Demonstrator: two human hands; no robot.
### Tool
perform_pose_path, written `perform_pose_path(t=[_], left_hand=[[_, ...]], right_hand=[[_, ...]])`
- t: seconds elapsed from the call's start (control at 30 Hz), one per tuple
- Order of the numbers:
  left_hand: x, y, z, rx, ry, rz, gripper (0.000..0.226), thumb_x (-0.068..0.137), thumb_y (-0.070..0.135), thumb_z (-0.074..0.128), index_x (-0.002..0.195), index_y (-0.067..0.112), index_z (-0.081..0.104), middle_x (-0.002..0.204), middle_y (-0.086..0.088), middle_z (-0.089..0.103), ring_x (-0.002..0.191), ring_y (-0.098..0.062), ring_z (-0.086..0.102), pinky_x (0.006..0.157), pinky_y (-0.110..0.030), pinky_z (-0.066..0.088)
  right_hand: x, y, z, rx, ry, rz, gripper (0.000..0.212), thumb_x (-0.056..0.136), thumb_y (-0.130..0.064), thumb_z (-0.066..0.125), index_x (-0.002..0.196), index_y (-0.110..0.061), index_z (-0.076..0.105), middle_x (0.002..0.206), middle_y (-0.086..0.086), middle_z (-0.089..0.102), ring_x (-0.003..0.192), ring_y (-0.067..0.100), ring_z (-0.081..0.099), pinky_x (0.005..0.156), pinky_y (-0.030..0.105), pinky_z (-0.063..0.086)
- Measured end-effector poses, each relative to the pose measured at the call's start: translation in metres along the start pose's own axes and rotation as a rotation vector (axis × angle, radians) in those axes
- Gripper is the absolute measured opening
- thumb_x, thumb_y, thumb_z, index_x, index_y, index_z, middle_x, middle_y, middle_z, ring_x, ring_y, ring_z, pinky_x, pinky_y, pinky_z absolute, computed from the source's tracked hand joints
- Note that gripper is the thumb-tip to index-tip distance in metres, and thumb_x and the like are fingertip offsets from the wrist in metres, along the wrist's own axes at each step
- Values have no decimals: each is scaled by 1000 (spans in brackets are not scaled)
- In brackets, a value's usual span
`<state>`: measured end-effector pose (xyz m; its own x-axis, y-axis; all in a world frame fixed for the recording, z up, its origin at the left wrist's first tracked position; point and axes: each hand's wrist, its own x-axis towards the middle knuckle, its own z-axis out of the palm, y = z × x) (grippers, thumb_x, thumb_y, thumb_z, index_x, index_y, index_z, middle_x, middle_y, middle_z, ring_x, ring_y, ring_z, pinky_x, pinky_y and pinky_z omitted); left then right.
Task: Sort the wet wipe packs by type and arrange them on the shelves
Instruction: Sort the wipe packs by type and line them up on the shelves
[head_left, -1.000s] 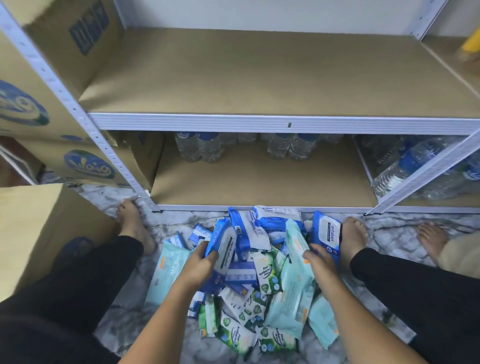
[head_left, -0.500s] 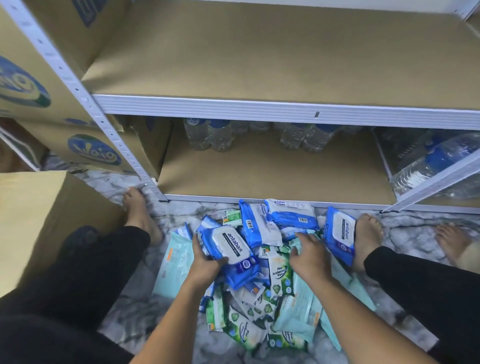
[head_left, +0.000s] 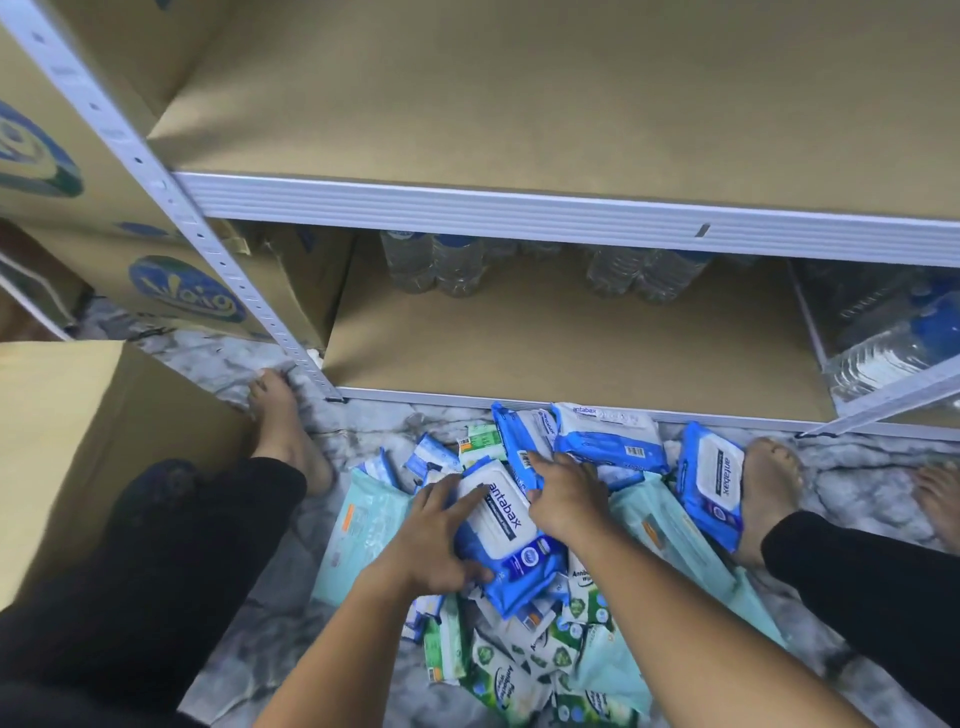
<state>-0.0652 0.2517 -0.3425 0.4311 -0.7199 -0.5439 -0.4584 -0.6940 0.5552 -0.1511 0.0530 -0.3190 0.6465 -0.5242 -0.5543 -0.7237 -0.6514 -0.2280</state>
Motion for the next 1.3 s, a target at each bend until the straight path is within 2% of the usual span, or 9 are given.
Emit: perform_pose_path(t=[0.2, 0.4, 0.53, 0.7, 0.8, 0.87, 1.0, 1.17, 1.3], left_hand=[[-1, 2, -2, 41, 17, -13, 118, 55, 72, 80, 152, 57, 15, 152, 5, 9, 144, -24, 4, 120, -46, 27], [-6, 19, 12, 186, 173, -84, 120, 52, 91, 65, 154, 45, 20, 151, -7, 18, 140, -33, 19, 118, -46, 26], [-5, 34, 16, 276, 211, -60, 121, 60, 92, 58, 157, 30, 19, 168, -3, -4, 154, -30, -8, 124, -50, 5], [-2, 46, 16, 259, 34, -44, 119, 69, 78, 69, 160, 36, 5, 167, 13, -13, 155, -23, -9, 122, -53, 11], [-6, 50, 12, 263, -19, -42, 115, 70, 68, 74, 157, 48, 1, 166, 18, -13, 154, -31, -7, 121, -55, 14], [-5, 55, 12, 284, -12, -55, 112, 73, 64, 73, 156, 49, 0, 166, 16, -10, 152, -35, -3, 119, -55, 17], [0, 61, 14, 341, 24, -81, 114, 69, 67, 76, 156, 47, 4, 165, 7, 3, 147, -37, 9, 115, -56, 28], [6, 63, 19, 409, 42, -139, 120, 64, 78, 73, 156, 44, 5, 160, 3, 10, 144, -38, 15, 113, -55, 32], [7, 64, 23, 439, 73, -130, 118, 64, 80, 71, 156, 42, 7, 159, 2, 12, 142, -37, 19, 113, -52, 33]], right_hand=[[0, 19, -5, 135, 126, -89, 47, 97, -10, 54, 141, -28, 58, 131, 3, 67, 115, 28, 61, 88, 29, 51], [-5, 57, -58, 965, -42, 166, 26, 100, -5, 55, 119, -8, 72, 93, -1, 74, 78, 18, 66, 77, 28, 48], [-47, 103, -81, 1409, -282, 359, 33, 88, 5, 47, 111, -8, 67, 88, 11, 70, 61, 22, 64, 60, 30, 53], [-66, 121, -54, 1003, -121, 639, 18, 88, -2, 44, 88, -6, 62, 74, 12, 63, 69, 27, 60, 68, 34, 50], [-62, 116, -42, 430, 64, 531, 30, 91, -29, 52, 102, -5, 66, 103, 16, 68, 92, 31, 63, 66, 28, 40], [-66, 111, -33, 267, 59, 446, 44, 85, -49, 56, 97, -9, 66, 95, 8, 67, 93, 29, 64, 64, 28, 40], [-73, 106, -21, 304, 27, 382, 34, 77, -51, 71, 97, -24, 67, 95, -4, 69, 86, 22, 66, 67, 29, 48], [-74, 118, -14, 821, -12, 534, 25, 82, -29, 80, 97, -11, 73, 89, 4, 74, 77, 27, 74, 65, 43, 63], [-89, 106, -26, 238, 124, 455, 38, 82, -54, 71, 87, -16, 65, 84, 0, 69, 74, 24, 70, 60, 30, 54]])
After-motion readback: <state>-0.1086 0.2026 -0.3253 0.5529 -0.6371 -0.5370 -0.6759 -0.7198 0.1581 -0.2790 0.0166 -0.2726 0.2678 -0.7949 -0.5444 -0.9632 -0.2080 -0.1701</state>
